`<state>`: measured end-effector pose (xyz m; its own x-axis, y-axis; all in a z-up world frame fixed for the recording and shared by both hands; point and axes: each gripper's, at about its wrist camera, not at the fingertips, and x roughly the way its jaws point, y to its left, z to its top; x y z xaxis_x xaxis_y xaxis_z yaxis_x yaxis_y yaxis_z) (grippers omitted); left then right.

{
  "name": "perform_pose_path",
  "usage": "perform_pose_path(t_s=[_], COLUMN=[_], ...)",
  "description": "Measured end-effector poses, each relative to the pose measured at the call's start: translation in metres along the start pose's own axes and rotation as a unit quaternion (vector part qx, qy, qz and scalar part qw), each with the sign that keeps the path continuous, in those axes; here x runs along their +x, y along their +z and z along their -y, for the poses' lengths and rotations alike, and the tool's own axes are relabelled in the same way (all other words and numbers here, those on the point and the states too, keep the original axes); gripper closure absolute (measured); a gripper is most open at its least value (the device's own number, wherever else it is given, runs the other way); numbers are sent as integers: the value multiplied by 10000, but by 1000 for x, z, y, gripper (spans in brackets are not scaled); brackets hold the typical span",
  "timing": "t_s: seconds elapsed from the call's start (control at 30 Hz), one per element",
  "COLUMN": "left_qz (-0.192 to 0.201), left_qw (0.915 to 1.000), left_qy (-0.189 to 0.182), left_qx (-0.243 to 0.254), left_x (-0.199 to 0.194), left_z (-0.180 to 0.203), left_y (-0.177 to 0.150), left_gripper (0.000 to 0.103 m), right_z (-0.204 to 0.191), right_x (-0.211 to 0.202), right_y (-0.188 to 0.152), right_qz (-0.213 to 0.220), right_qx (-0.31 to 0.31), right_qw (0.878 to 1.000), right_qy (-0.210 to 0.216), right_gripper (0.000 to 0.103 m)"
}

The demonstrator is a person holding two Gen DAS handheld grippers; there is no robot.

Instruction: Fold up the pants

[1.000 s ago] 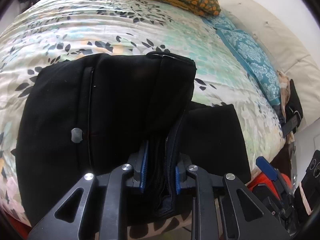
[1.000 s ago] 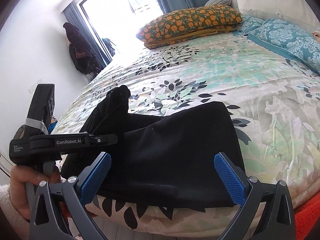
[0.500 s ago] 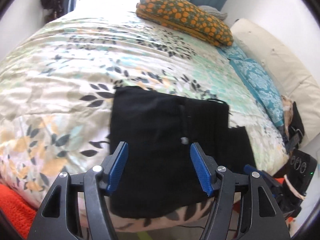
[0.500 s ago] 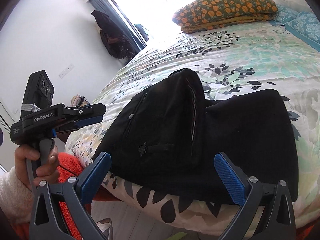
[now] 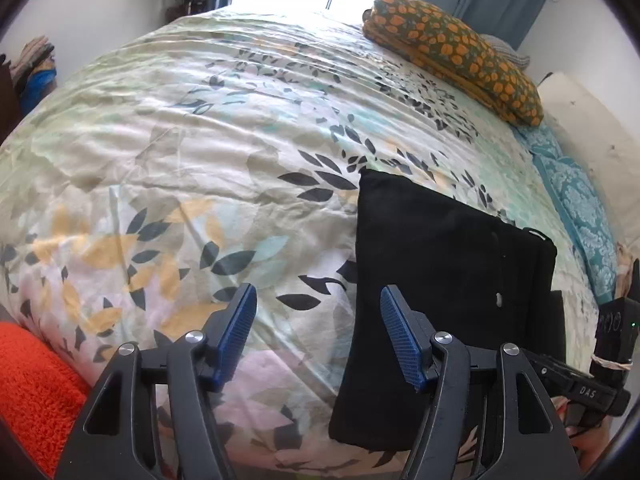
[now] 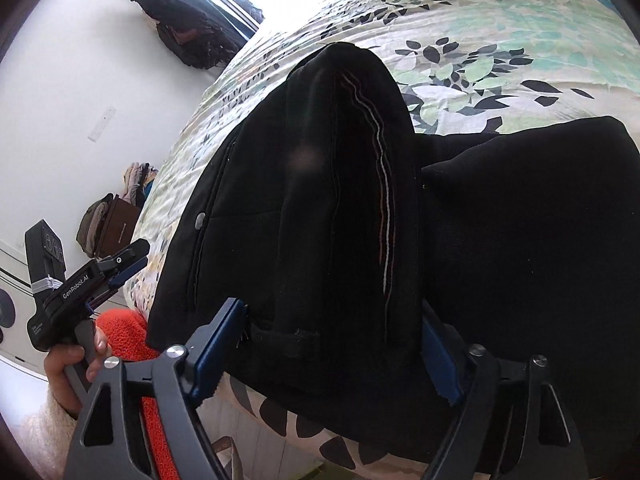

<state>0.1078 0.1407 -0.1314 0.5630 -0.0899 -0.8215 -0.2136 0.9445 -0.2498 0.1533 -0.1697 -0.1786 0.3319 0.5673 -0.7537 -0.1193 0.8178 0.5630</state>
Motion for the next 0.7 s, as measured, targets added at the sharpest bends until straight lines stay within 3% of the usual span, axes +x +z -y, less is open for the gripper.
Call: perform_pose_path(t_s=[0.1, 0.17, 0.33, 0.5, 0.7], left_qz=[-3, 35, 181, 280, 384], left_qw=[10000, 10000, 9996, 9990, 9992], left_qy=[35, 40, 110, 115, 133], left_qx=[-11, -34, -186, -320, -41], left_x=[2, 2, -4, -8, -12], left_z=[1, 0, -8, -13, -2], left_y=[0, 1, 4, 4, 2], left_gripper=[36, 36, 36, 36, 36], right_z=[-10, -19, -48, -61, -22], right_x=[-12, -25, -66, -94, -119], right_y=[4, 7, 11, 10, 0], right_qz=[57, 246, 760, 942, 1137], right_qx=[-106, -212, -496, -598, -236], right_qw=[9999, 9995, 9957, 9932, 9930], right_qy=[2, -52, 192, 326, 233], right_gripper=[73, 78, 83, 83, 84])
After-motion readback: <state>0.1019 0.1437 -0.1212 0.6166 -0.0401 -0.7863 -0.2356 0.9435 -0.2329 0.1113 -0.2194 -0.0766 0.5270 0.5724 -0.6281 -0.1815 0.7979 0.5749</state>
